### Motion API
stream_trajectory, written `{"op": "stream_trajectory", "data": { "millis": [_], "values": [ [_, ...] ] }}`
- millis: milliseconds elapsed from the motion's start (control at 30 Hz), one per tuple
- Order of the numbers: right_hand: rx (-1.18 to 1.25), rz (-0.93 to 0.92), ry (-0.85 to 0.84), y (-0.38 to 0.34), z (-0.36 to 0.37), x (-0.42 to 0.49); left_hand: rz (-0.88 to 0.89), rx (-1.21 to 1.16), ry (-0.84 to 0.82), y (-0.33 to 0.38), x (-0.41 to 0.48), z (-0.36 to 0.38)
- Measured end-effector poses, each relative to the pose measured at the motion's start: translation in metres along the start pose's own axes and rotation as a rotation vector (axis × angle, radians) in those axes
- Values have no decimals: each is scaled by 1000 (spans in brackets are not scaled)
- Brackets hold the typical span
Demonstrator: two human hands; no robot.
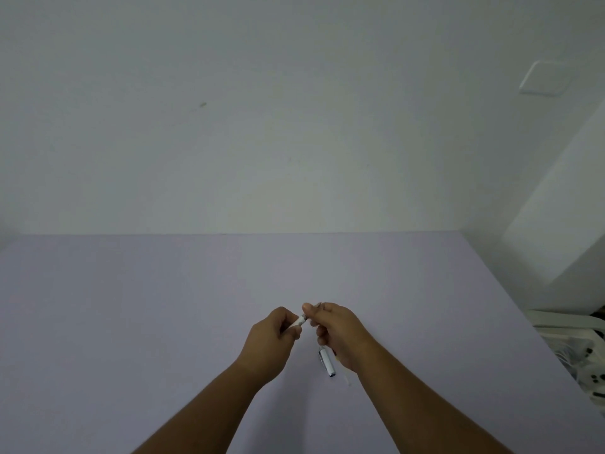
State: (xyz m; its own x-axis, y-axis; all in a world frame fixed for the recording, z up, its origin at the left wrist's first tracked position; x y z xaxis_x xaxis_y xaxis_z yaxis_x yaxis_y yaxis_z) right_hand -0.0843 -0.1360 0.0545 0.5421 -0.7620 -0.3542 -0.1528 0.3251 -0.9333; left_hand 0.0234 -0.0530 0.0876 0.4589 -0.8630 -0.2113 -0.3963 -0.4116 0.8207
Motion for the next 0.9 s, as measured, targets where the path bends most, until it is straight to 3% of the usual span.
{"op": "stream_trajectory", "data": {
  "millis": [367, 567, 700, 800, 900],
  "values": [
    [34, -20, 91, -1, -1, 6, 100, 140, 157, 5, -1, -1],
    [-110, 65, 29, 6, -11, 12, -118, -45, -9, -20, 3, 12],
    [-494, -28, 220, 8, -41, 21, -389, -341, -89, -46, 2, 22],
    [-944, -25, 125, 32, -33, 28, -500, -468, -92, -57, 2, 24],
    [-1296, -43, 39, 58, -18, 30, -517, -437, -115, -64, 3, 25]
  ]
}}
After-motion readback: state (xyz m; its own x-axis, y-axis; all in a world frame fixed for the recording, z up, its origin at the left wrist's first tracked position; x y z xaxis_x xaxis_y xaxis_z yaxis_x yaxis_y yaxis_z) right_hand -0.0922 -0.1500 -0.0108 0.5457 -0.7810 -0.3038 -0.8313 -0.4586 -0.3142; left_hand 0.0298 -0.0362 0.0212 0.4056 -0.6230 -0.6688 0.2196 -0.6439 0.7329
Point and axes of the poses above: each hand's wrist, its own x-axis towards the middle knuckle, its own z-axis out of the palm, y = z × x, the point moved 8 cm from there along x, towards the middle knuckle, and after that the axes turned 4 degrees about -z, right-handed, at the moved point
